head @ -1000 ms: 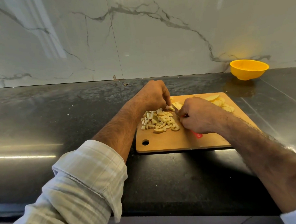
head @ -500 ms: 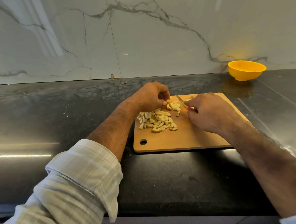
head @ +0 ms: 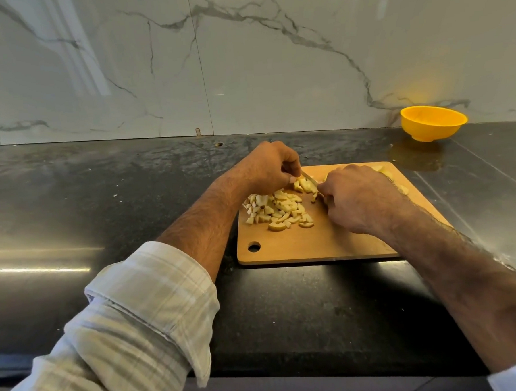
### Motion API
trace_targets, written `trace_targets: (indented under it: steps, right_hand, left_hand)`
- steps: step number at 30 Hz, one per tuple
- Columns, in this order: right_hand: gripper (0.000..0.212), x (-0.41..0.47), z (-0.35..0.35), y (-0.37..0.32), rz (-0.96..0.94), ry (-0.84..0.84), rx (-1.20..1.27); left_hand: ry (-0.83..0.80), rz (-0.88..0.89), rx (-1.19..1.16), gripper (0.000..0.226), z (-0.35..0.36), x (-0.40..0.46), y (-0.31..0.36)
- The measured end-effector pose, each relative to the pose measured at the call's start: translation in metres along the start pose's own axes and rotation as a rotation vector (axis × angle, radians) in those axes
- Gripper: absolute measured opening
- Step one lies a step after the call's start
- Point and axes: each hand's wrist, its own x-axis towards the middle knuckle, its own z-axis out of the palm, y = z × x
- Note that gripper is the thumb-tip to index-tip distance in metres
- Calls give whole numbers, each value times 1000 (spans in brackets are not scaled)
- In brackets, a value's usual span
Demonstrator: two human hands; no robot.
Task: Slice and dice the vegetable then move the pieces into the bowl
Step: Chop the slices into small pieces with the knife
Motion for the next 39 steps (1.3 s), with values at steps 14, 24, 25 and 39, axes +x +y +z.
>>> trace_targets:
  steps: [14,24,25,39]
  right_hand:
    - [40,-13,-2,20,87,74,234]
    - [39,-12,0,22,60,89,320]
    - [41,-11,1,22,75,75,294]
    - [39,-24,-2,2,-230,86,107]
  left_hand:
    - [186,-146,51,4,-19,-3,-26]
    - [61,-149,73,12,-16,-2,-24]
    - [36,-151,55,15,-15,-2,-24]
    - [4,-150,-130,20,-17,-4,-31]
